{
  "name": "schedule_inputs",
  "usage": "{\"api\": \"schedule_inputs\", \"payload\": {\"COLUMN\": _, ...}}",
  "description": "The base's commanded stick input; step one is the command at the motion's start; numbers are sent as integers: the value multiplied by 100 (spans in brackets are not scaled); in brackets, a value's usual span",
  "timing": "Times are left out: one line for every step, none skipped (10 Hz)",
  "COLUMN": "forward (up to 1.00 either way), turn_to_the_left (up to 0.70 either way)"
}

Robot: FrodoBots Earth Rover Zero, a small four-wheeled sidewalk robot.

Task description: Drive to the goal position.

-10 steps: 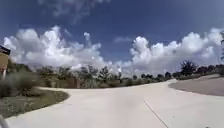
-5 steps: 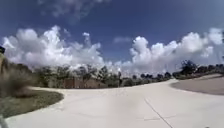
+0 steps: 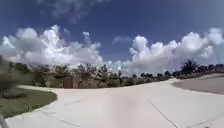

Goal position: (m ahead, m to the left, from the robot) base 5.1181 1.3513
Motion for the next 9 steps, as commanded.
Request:
{"api": "schedule_inputs", "payload": {"forward": 70, "turn_to_the_left": 35}}
{"api": "schedule_inputs", "payload": {"forward": 70, "turn_to_the_left": 35}}
{"api": "schedule_inputs", "payload": {"forward": 70, "turn_to_the_left": 35}}
{"api": "schedule_inputs", "payload": {"forward": 70, "turn_to_the_left": 34}}
{"api": "schedule_inputs", "payload": {"forward": 70, "turn_to_the_left": 9}}
{"api": "schedule_inputs", "payload": {"forward": 70, "turn_to_the_left": 0}}
{"api": "schedule_inputs", "payload": {"forward": 70, "turn_to_the_left": 0}}
{"api": "schedule_inputs", "payload": {"forward": 70, "turn_to_the_left": 0}}
{"api": "schedule_inputs", "payload": {"forward": 70, "turn_to_the_left": 0}}
